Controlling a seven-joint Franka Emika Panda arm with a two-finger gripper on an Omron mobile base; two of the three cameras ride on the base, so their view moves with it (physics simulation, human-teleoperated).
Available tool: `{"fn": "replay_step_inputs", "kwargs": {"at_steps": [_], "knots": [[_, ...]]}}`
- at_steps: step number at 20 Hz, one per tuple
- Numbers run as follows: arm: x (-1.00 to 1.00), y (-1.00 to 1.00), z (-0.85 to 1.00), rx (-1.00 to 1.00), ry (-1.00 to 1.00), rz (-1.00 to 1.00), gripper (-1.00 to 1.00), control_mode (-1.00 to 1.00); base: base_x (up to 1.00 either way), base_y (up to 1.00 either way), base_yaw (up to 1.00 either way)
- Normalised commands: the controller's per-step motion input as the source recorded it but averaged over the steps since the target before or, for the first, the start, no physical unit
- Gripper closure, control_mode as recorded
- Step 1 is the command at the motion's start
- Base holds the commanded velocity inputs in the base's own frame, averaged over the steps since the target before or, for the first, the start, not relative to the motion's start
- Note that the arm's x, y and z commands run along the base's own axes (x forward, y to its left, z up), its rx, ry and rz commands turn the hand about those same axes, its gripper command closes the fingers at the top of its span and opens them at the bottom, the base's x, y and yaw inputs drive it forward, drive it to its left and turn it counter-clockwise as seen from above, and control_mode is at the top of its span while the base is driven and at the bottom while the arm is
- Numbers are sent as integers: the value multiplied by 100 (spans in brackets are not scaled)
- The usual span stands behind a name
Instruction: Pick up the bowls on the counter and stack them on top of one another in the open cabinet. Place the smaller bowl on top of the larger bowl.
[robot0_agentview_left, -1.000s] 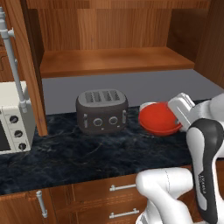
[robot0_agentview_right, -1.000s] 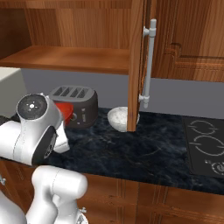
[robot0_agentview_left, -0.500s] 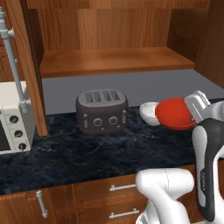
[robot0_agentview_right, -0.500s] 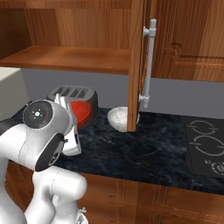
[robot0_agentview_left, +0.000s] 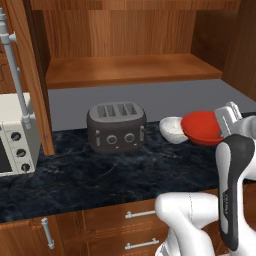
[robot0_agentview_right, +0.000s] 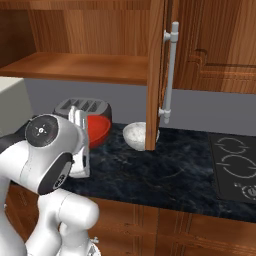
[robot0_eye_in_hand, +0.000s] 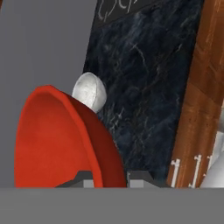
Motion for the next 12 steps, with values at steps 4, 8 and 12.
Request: {"fn": "replay_step_inputs", "kwargs": {"at_steps": [4, 8, 12], "knots": [[14, -25, 0, 18, 0, -13, 100, -100, 0, 0, 0], [18, -31, 0, 18, 0, -11, 100, -100, 0, 0, 0], [32, -16, -1, 13, 0, -7, 100, -100, 0, 0, 0]]}}
